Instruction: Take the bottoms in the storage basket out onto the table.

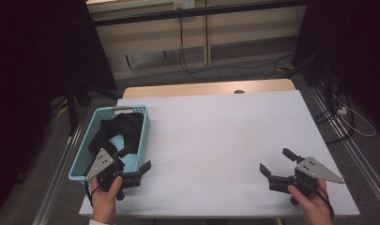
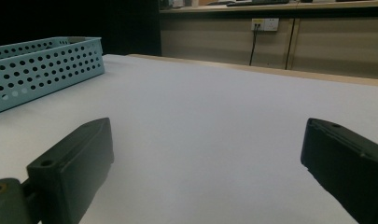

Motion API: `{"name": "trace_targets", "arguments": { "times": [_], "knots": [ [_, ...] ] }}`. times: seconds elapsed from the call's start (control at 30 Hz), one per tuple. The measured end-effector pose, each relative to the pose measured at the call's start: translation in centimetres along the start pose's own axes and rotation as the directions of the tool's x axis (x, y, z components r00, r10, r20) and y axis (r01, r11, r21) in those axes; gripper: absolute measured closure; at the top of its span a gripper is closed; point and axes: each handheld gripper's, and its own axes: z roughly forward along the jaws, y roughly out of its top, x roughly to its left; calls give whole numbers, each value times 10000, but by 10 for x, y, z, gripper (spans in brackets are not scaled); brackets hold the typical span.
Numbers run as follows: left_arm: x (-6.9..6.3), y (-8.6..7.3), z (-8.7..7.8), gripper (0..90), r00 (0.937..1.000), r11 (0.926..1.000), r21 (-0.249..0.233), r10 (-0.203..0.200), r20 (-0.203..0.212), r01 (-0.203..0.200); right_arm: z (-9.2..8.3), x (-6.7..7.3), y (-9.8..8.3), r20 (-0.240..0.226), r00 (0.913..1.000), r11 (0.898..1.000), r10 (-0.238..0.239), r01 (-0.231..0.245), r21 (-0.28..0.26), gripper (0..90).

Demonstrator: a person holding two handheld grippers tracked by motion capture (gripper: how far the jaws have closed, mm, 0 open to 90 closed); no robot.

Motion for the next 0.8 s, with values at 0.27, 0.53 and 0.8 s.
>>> {"name": "trace_targets", "arguments": {
  "times": [0.27, 0.53, 0.8],
  "knots": [
    [0, -1, 1, 27, 10000, 10000, 82, -12, 62, 12, 1, -1, 0, -64, 10000, 10000, -51, 51, 21, 20],
    [-1, 0, 3, 27, 9999, 9999, 136, 1, 121, -2, 0, -1, 0, -102, 9998, 9999, -167, 166, -22, 20],
    [-6, 8, 3, 26, 9998, 9999, 103, 63, 202, -65, 1, -2, 0, -114, 9996, 9997, -257, 258, 19, 19]
  ]
}}
